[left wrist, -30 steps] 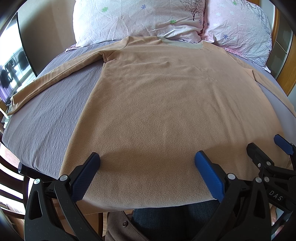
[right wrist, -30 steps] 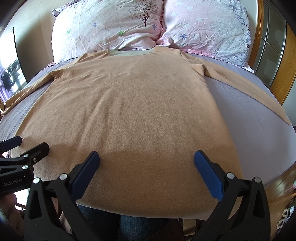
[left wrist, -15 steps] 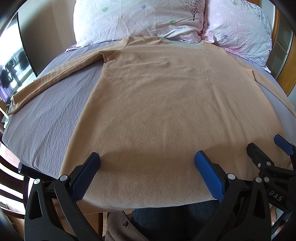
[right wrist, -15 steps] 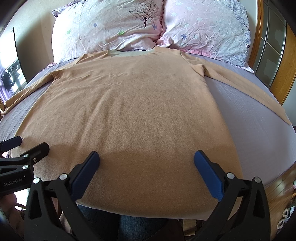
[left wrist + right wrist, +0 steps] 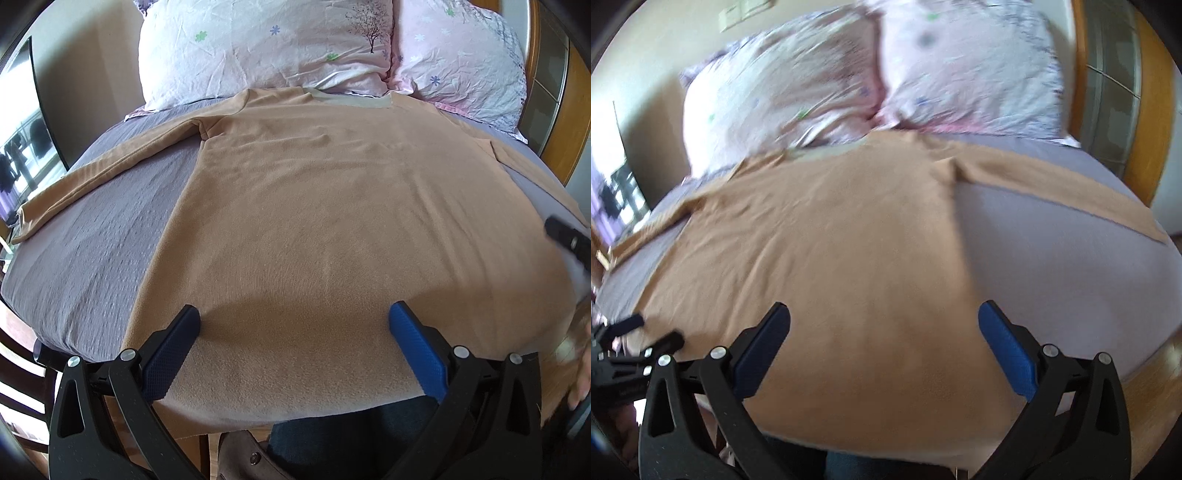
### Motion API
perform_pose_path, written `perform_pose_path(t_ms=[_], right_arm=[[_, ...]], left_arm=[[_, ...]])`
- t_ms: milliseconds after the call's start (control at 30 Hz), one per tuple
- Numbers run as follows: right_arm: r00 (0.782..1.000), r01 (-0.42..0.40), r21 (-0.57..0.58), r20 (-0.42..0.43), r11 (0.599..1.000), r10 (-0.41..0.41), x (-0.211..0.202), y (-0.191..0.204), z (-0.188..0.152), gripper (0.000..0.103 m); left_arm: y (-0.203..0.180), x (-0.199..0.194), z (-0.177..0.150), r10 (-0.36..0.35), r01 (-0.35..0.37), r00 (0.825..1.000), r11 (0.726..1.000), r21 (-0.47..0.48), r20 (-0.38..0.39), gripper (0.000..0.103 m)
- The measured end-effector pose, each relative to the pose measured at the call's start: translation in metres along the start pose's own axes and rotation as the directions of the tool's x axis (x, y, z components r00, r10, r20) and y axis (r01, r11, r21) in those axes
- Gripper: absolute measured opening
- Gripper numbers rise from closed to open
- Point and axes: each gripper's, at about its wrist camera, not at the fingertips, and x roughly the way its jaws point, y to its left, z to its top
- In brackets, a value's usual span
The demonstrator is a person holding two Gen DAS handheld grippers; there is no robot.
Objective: Fold small clothes
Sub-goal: 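Grasp a sleeve cuff with the right gripper and fold it across the shirt body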
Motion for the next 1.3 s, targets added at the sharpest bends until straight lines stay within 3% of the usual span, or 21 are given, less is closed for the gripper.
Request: perform_pose_path(t_ms=[33, 100, 133, 200, 367, 467, 567, 633, 667, 700, 733, 800, 900, 967, 1033, 1133, 1167, 1233, 1267, 1300], right_arm=[[1.000, 0.021, 0.099, 0.009, 0.995, -0.022, -0.001, -0.032, 0.014, 0.101], [0.999, 0.030, 0.344, 0.017, 0.938, -0.038, -0.001, -0.107, 0.037, 0.098], [0.998, 0.045, 0.462, 0.012, 0.886, -0.057, 0.001, -0.144, 0.045, 0.087], [0.994, 0.093, 0.609, -0.013, 0.787, -0.108, 0.010, -0.200, 0.055, 0.075], [0.992, 0.128, 0.780, -0.103, 0.612, -0.076, 0.049, -0.275, 0.062, 0.056], [0.994, 0.110, 0.820, -0.089, 0.562, -0.065, 0.061, -0.288, 0.068, 0.050], [0.995, 0.094, 0.855, -0.068, 0.510, -0.070, 0.071, -0.295, 0.067, 0.034], [0.994, 0.110, 0.867, -0.088, 0.486, -0.069, 0.081, -0.305, 0.068, 0.005], [0.994, 0.111, 0.865, -0.087, 0.489, -0.071, 0.083, -0.306, 0.072, 0.004], [0.990, 0.138, 0.840, -0.096, 0.524, -0.106, 0.081, -0.300, 0.083, 0.003], [0.986, 0.148, 0.803, -0.078, 0.577, -0.144, 0.075, -0.289, 0.097, 0.003], [0.985, 0.118, 0.666, 0.015, 0.737, -0.171, 0.062, -0.239, 0.138, 0.002], [0.990, -0.053, 0.397, 0.141, 0.916, -0.003, 0.051, -0.123, 0.189, 0.002], [0.978, -0.169, 0.195, 0.157, 0.966, 0.140, 0.050, -0.035, 0.204, 0.002], [0.947, -0.308, -0.004, 0.096, 0.951, 0.307, 0.060, 0.062, 0.202, 0.002], [0.888, -0.461, -0.218, -0.113, 0.860, 0.447, 0.093, 0.187, 0.171, 0.002], [0.875, -0.482, -0.277, -0.195, 0.831, 0.443, 0.106, 0.220, 0.154, 0.002], [0.831, -0.531, -0.363, -0.401, 0.766, 0.386, 0.138, 0.278, 0.111, 0.007], [0.800, -0.556, -0.364, -0.477, 0.747, 0.364, 0.147, 0.294, 0.093, 0.011], [0.783, -0.569, -0.356, -0.509, 0.741, 0.357, 0.150, 0.300, 0.085, 0.021]], left_arm=[[0.006, -0.001, 0.004, -0.033, 0.033, 0.999, 0.999, -0.014, 0.010, 0.102], [0.015, -0.003, 0.012, -0.089, 0.092, 0.995, 0.995, -0.048, 0.051, 0.102], [0.022, -0.006, 0.019, -0.126, 0.133, 0.988, 0.989, -0.073, 0.086, 0.102], [0.032, -0.007, 0.032, -0.170, 0.183, 0.977, 0.979, -0.094, 0.127, 0.102], [0.049, -0.004, 0.056, -0.194, 0.221, 0.956, 0.969, -0.106, 0.221, 0.102], [0.070, -0.001, 0.063, -0.264, 0.314, 0.926, 0.935, -0.163, 0.271, 0.102], [0.098, 0.002, 0.065, -0.309, 0.396, 0.889, 0.890, -0.227, 0.339, 0.102], [0.120, 0.003, 0.066, -0.310, 0.421, 0.876, 0.865, -0.273, 0.370, 0.102], [0.134, 0.004, 0.067, -0.302, 0.426, 0.874, 0.853, -0.301, 0.382, 0.102], [0.148, 0.005, 0.068, -0.285, 0.424, 0.875, 0.841, -0.335, 0.391, 0.102], [0.161, 0.006, 0.068, -0.267, 0.419, 0.878, 0.830, -0.368, 0.396, 0.102], [0.188, 0.008, 0.067, -0.228, 0.406, 0.885, 0.804, -0.434, 0.406, 0.102], [0.226, 0.011, 0.068, -0.154, 0.367, 0.901, 0.769, -0.523, 0.405, 0.102], [0.249, 0.012, 0.066, -0.115, 0.350, 0.909, 0.733, -0.584, 0.401, 0.102], [0.271, 0.015, 0.062, -0.082, 0.332, 0.921, 0.676, -0.657, 0.381, 0.102], [0.287, 0.018, 0.057, -0.056, 0.301, 0.938, 0.626, -0.720, 0.343, 0.102], [0.290, 0.019, 0.055, -0.048, 0.287, 0.943, 0.617, -0.733, 0.328, 0.102], [0.293, 0.021, 0.052, -0.032, 0.254, 0.954, 0.611, -0.750, 0.297, 0.102], [0.296, 0.023, 0.051, -0.029, 0.242, 0.959, 0.607, -0.757, 0.284, 0.102], [0.299, 0.025, 0.050, -0.031, 0.234, 0.962, 0.600, -0.765, 0.271, 0.102]])
